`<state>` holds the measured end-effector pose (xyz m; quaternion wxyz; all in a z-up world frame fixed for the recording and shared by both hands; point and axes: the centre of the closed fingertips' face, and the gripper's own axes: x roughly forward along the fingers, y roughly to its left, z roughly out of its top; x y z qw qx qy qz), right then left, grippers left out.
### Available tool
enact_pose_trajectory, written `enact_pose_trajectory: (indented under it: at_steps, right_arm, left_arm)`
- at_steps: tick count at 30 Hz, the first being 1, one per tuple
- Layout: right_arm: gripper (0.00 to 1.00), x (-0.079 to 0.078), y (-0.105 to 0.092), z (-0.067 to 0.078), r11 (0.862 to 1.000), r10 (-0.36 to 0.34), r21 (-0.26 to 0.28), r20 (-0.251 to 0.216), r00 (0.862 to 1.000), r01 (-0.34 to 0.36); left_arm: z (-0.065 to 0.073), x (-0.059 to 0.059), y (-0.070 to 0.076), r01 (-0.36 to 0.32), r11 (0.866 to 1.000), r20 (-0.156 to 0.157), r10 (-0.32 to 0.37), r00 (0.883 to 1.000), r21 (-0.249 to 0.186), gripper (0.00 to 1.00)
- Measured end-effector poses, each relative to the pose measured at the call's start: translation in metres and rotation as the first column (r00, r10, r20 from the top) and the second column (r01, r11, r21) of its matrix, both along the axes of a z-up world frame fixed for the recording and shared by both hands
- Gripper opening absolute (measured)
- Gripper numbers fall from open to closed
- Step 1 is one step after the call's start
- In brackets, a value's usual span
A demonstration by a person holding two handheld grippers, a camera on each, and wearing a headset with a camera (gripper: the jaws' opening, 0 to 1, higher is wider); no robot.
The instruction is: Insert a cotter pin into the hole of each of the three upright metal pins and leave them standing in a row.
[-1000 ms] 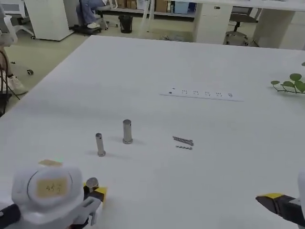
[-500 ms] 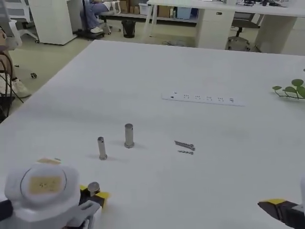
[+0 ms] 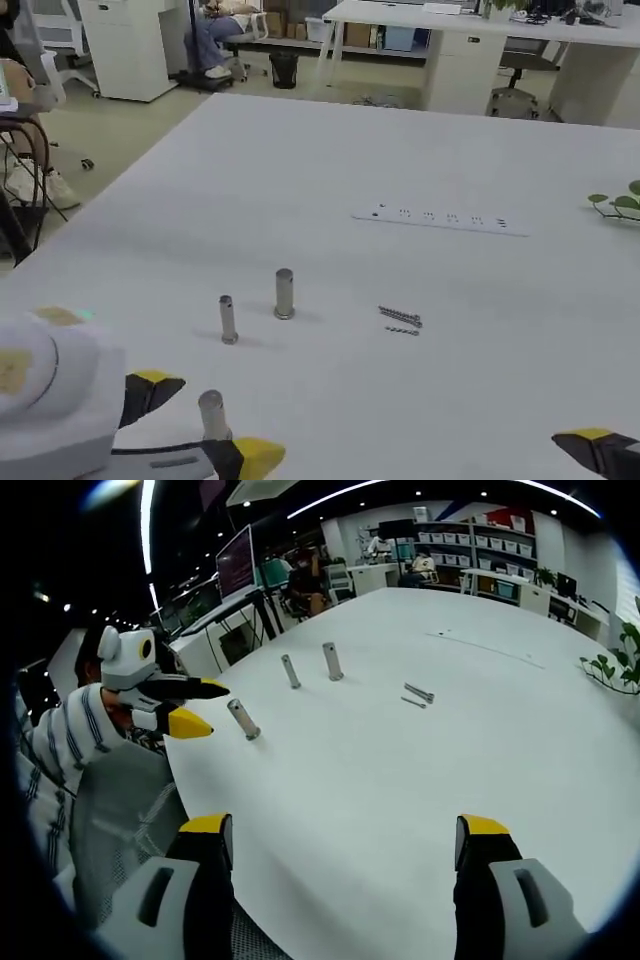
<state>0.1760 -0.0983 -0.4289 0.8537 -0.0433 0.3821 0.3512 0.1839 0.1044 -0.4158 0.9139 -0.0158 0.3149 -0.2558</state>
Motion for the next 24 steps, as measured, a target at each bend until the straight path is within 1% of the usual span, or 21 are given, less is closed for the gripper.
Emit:
enact_pose_trajectory:
  at_steps: [3, 4, 6, 8, 10, 11, 15, 16, 18, 20, 22, 24]
  right_arm:
    - [0.91, 0.000, -0.001, 0.001, 1.000, 0.001, -0.008, 0.002, 1.000, -0.001]
    - [0.91, 0.001, -0.002, 0.001, 1.000, 0.002, -0.009, 0.002, 1.000, -0.002]
    - [0.90, 0.002, -0.002, 0.002, 1.000, 0.003, -0.011, 0.003, 1.000, -0.002]
    - [0.90, 0.003, -0.003, 0.003, 1.000, 0.004, -0.016, 0.005, 1.000, -0.004]
    - [0.90, 0.006, -0.005, 0.005, 1.000, 0.009, -0.024, 0.008, 1.000, -0.008]
    - [0.90, 0.008, -0.006, 0.006, 1.000, 0.003, -0.023, 0.007, 1.000, -0.003]
    - [0.90, 0.013, -0.009, 0.010, 1.000, -0.003, -0.016, 0.005, 1.000, 0.003]
    - [0.90, 0.014, -0.010, 0.012, 1.000, 0.002, -0.020, 0.007, 1.000, -0.002]
    - [0.89, 0.018, -0.013, 0.015, 0.999, 0.008, -0.036, 0.014, 1.000, -0.008]
    - [0.89, 0.022, -0.015, 0.017, 0.999, 0.018, -0.049, 0.017, 1.000, -0.017]
    - [0.88, 0.027, -0.017, 0.019, 0.997, 0.037, -0.068, 0.009, 0.999, -0.036]
    - [0.88, 0.033, -0.019, 0.022, 0.995, 0.050, -0.084, 0.016, 0.999, -0.048]
  left_arm:
    - [0.002, -0.007, 0.002, 0.017, 1.000, 0.014, -0.017, 1.000, -0.002, 0.73]
    - [0.003, -0.009, 0.002, 0.028, 1.000, 0.017, -0.027, 0.999, -0.005, 0.75]
    - [0.003, -0.014, 0.003, 0.039, 0.999, 0.011, -0.039, 0.999, -0.031, 0.84]
    - [0.003, -0.017, 0.004, 0.042, 0.998, 0.014, -0.042, 0.999, -0.037, 0.93]
    - [0.003, -0.022, 0.006, 0.048, 0.998, 0.017, -0.047, 0.999, -0.044, 0.98]
    - [0.004, -0.024, 0.007, 0.047, 0.998, 0.028, -0.045, 0.999, -0.046, 0.99]
    - [0.004, -0.028, 0.011, 0.029, 0.998, 0.035, -0.027, 0.999, -0.059, 0.99]
    - [0.003, -0.029, 0.013, 0.022, 0.998, 0.037, -0.020, 0.999, -0.054, 0.99]
    - [0.001, -0.029, 0.018, -0.002, 0.999, 0.028, 0.003, 1.000, -0.054, 0.99]
    - [0.000, -0.029, 0.020, -0.008, 0.999, 0.032, 0.010, 0.999, -0.052, 0.99]
    - [-0.001, -0.030, 0.023, -0.015, 0.999, 0.032, 0.017, 0.999, -0.039, 0.99]
    - [-0.003, -0.031, 0.024, -0.015, 0.999, 0.027, 0.016, 1.000, -0.036, 0.99]
